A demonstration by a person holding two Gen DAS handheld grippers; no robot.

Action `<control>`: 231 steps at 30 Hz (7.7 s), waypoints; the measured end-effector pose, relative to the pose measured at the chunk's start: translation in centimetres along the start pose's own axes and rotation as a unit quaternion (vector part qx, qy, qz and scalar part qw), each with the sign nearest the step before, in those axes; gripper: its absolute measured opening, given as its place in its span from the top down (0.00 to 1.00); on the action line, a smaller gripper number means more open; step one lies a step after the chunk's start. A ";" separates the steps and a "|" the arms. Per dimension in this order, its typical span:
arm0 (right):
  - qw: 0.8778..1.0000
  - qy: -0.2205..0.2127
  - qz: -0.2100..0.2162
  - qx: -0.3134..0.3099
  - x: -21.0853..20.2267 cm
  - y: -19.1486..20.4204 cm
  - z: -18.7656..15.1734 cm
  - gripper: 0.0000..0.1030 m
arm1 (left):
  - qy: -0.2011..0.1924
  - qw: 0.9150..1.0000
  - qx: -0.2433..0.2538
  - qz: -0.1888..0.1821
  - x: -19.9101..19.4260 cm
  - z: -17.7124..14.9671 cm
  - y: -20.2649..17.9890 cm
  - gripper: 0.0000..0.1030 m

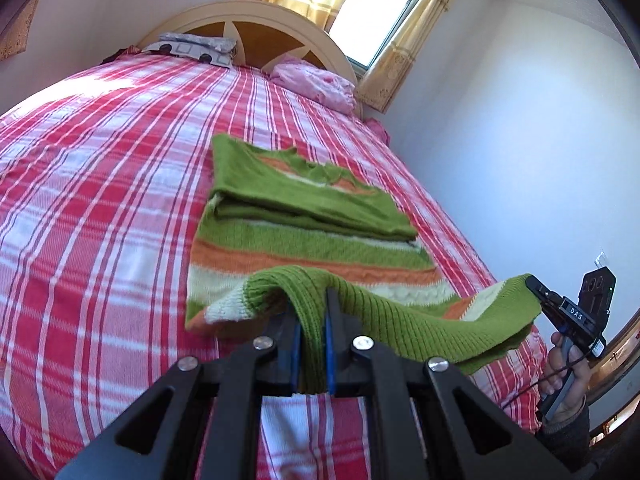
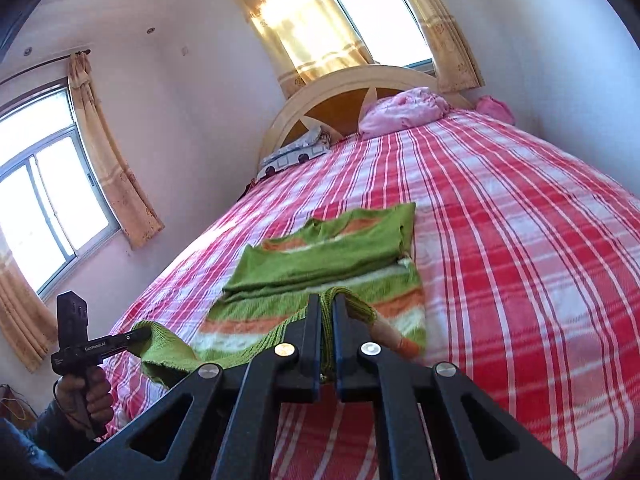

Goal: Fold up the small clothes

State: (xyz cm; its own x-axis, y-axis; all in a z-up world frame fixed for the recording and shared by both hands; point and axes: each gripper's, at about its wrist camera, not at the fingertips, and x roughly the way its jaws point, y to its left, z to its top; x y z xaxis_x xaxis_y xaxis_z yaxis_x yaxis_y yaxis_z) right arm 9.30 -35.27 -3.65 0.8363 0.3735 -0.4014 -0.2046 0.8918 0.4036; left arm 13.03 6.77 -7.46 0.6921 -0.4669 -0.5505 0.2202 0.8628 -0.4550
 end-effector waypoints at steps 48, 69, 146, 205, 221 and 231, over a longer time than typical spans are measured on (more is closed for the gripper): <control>0.985 0.130 -0.104 0.037 32.8 -10.1 14.5 0.86 | 0.046 0.992 -0.061 0.096 23.0 17.9 8.4 0.84; 0.961 0.253 -0.049 -0.101 33.1 -1.6 10.2 0.44 | 0.010 0.981 0.004 0.195 18.0 13.5 8.3 0.33; 0.957 0.220 -0.127 -0.141 26.7 -0.5 0.2 0.43 | 0.055 0.958 0.104 0.263 15.1 6.0 7.1 0.29; 0.857 0.145 -0.029 -0.493 30.9 28.1 -13.5 0.52 | 0.066 0.998 -0.015 0.003 24.8 18.0 14.5 0.34; 0.868 0.133 -0.017 -0.478 30.6 27.7 -11.6 0.90 | 0.086 0.986 -0.098 -0.103 25.5 17.3 17.4 0.84; 0.905 0.116 0.016 -0.410 29.3 25.4 -8.2 0.91 | 0.083 0.986 -0.109 -0.096 24.3 17.5 16.3 0.87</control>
State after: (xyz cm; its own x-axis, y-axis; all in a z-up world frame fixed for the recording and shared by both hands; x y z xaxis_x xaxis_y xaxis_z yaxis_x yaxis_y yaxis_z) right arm 24.47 0.39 -11.91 0.7132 0.3607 -0.6010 -0.6145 0.7342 -0.2887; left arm 45.44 12.87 -16.01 0.5269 -0.6580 -0.5379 0.1698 0.7017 -0.6920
